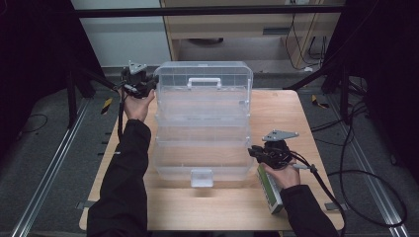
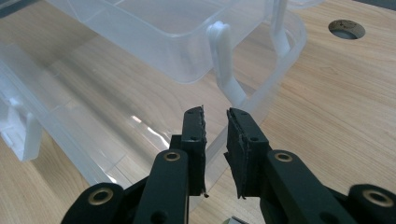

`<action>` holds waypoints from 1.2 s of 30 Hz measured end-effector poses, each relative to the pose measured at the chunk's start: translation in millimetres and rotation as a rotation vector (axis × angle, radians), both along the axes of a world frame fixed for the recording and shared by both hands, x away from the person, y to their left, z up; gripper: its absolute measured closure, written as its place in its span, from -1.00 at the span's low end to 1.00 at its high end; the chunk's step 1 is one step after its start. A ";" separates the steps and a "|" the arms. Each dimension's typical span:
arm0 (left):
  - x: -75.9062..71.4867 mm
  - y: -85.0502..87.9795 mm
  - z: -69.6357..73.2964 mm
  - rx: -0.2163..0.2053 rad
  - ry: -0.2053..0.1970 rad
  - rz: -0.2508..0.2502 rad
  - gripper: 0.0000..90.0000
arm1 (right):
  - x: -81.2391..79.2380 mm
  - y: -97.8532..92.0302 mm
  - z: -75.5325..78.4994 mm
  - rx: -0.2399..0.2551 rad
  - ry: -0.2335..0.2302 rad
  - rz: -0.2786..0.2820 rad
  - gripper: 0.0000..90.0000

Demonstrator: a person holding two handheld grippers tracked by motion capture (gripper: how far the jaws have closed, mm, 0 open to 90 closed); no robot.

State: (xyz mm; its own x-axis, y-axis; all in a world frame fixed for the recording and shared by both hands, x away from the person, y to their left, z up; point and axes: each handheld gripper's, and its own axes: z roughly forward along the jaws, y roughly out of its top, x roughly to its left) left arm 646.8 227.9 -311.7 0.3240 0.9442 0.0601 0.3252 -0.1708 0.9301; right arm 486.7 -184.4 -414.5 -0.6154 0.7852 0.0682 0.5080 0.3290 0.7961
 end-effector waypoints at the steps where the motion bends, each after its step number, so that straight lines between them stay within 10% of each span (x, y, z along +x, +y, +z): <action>1: 0.9 -0.2 -0.3 0.000 0.001 0.002 0.79 | 0.0 0.0 0.0 -0.001 0.000 0.000 0.71; 36: 23.7 -0.8 -9.6 -0.014 0.046 0.006 0.80 | -0.5 0.3 -0.2 -0.008 -0.008 0.004 0.72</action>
State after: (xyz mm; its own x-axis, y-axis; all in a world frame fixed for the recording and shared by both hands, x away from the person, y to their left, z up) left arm 670.5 227.1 -321.3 0.3208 0.9466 0.0321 0.3683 -0.1560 0.9165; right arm 486.2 -184.0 -414.6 -0.6191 0.7832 0.0573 0.5005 0.3372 0.7974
